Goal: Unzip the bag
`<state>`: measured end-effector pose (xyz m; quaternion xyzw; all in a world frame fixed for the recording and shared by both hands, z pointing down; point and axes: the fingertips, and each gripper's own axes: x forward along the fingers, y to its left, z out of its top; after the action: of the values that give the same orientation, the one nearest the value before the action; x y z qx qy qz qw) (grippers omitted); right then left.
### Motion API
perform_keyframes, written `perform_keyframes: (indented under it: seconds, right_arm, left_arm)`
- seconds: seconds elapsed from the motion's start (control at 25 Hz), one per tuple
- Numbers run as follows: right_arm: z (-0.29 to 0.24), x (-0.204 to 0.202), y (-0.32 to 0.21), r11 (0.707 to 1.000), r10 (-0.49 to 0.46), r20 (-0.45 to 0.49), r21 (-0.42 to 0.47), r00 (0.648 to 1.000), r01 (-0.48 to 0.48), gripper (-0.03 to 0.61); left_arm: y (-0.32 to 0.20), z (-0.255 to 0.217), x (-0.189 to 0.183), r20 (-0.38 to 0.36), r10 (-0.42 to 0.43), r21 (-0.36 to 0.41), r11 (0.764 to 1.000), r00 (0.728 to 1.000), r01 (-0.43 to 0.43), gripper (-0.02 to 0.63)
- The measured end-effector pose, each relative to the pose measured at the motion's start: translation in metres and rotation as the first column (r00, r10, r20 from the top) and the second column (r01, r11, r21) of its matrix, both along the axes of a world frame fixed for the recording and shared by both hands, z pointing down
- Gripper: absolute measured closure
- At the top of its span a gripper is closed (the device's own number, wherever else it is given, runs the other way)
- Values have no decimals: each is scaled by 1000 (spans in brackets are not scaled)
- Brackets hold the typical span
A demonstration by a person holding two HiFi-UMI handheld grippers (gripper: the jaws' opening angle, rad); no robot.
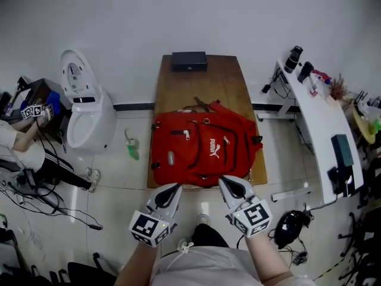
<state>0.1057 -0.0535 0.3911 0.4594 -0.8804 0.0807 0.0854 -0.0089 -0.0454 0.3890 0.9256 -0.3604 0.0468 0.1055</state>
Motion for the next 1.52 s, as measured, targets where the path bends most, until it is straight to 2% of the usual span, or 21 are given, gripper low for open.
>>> perform_keyframes:
  seconds: [0.28,0.48,0.64,1.0,1.52]
  right_arm:
    - [-3,-18,76,999,48,-23,17,999,-48,572]
    - [-6,-24,112,998,60,-29,21,998,-59,572]
    - [-4,-25,131,999,49,-24,25,999,-48,572]
    - [-12,-13,145,998,40,-7,44,999,-39,574]
    - [-19,-8,137,997,31,-36,74,999,-28,574]
  left_arm:
    - [72,-15,-19,-17,38,37,999,999,-37,606]
    - [108,-25,-24,-14,44,117,992,999,-42,606]
    - [126,-34,-22,-27,50,145,988,998,-45,606]
    - [145,-44,-7,-43,56,149,988,998,-49,606]
    - [137,-52,0,-60,51,163,986,997,-41,606]
